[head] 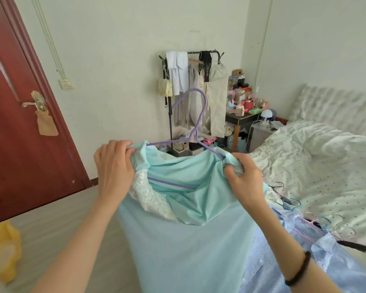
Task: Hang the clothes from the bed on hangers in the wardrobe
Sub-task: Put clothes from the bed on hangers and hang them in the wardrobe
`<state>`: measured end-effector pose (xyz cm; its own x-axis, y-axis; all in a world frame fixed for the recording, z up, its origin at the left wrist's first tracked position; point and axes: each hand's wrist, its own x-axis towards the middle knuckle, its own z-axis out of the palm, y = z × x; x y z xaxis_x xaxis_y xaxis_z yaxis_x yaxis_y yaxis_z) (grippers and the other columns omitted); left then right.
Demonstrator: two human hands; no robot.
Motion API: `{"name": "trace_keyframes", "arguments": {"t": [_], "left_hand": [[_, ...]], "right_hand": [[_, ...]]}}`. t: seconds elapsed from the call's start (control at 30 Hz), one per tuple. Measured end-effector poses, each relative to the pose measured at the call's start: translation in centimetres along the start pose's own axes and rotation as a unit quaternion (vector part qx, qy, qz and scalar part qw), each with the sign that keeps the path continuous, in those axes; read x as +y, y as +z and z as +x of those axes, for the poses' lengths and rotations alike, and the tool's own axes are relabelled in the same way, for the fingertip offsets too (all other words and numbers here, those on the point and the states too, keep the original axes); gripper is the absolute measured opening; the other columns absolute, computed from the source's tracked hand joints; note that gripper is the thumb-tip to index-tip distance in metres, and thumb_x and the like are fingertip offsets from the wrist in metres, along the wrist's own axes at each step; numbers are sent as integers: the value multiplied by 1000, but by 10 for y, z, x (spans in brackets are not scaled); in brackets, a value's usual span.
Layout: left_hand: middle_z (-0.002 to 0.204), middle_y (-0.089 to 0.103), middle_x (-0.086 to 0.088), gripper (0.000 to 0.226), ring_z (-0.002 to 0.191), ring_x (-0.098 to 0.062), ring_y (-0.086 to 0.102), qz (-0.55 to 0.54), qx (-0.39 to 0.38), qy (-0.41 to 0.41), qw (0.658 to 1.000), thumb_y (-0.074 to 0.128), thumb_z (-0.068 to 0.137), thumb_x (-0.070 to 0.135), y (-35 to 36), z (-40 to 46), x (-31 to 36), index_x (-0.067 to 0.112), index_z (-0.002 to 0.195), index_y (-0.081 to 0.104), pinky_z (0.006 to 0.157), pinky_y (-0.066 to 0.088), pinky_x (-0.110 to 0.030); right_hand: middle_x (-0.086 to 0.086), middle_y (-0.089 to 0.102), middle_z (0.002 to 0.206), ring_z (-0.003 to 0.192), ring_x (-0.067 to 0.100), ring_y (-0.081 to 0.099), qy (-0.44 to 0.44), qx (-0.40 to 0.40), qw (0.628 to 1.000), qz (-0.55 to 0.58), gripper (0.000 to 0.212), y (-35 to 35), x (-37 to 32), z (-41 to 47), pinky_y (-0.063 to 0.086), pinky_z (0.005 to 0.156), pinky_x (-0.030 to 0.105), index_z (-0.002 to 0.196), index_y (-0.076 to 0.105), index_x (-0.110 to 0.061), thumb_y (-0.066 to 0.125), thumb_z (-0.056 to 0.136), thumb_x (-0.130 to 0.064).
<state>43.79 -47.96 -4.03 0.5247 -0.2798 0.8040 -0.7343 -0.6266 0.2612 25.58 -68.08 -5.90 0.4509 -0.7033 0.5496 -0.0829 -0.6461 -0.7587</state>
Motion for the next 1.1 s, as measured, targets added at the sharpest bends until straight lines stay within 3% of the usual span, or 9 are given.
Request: {"name": "trace_keyframes", "arguments": {"t": [0.2,0.37,0.57,0.7,0.87,0.97,1.1], "left_hand": [[92,58,-17,25,85,-37,50,-82,-5,51,995,41,89,15,85,85,2,2,98,60,81,26,-36],[97,57,-16,21,92,-36,49,-134,-18,106,985,44,92,14,153,152,2,4,100,60,84,26,-37],[94,58,-14,29,92,-33,50,-200,-9,173,964,37,91,24,226,213,32,5,97,60,85,25,-34],[92,57,-14,13,90,-33,50,-236,-25,192,952,50,92,11,283,225,53,4,96,60,82,25,-34],[99,58,-11,17,96,-31,50,-241,-133,192,942,48,95,15,374,213,78,6,101,60,87,31,-38],[98,58,-9,20,94,-30,52,-205,-219,212,930,45,96,21,445,191,84,9,102,60,82,33,-39],[93,56,3,23,90,-20,52,-152,-318,243,904,39,98,30,553,150,91,17,101,57,73,27,-29]], "right_hand": [[-4,61,84,77,16,53,19,88,995,-53,32,20,10,79,36,64,28,93,63,-17,46,69,-31],[-1,63,86,77,18,55,62,161,982,-77,33,48,25,123,42,67,32,94,62,-17,46,69,-33],[0,62,80,74,21,53,93,222,966,-96,33,57,53,160,41,68,33,93,62,-13,45,70,-30],[1,63,83,75,19,54,97,235,959,-128,32,55,87,188,40,69,31,93,62,-13,46,71,-29],[-1,58,84,75,19,50,150,211,949,-178,18,57,160,212,31,67,27,96,61,-11,54,82,-20],[0,61,88,80,19,52,196,164,946,-198,17,66,225,220,35,68,29,100,62,-11,56,84,-11],[4,62,100,90,24,54,280,89,932,-211,21,84,332,218,40,76,33,103,61,-13,56,83,-11]]}}
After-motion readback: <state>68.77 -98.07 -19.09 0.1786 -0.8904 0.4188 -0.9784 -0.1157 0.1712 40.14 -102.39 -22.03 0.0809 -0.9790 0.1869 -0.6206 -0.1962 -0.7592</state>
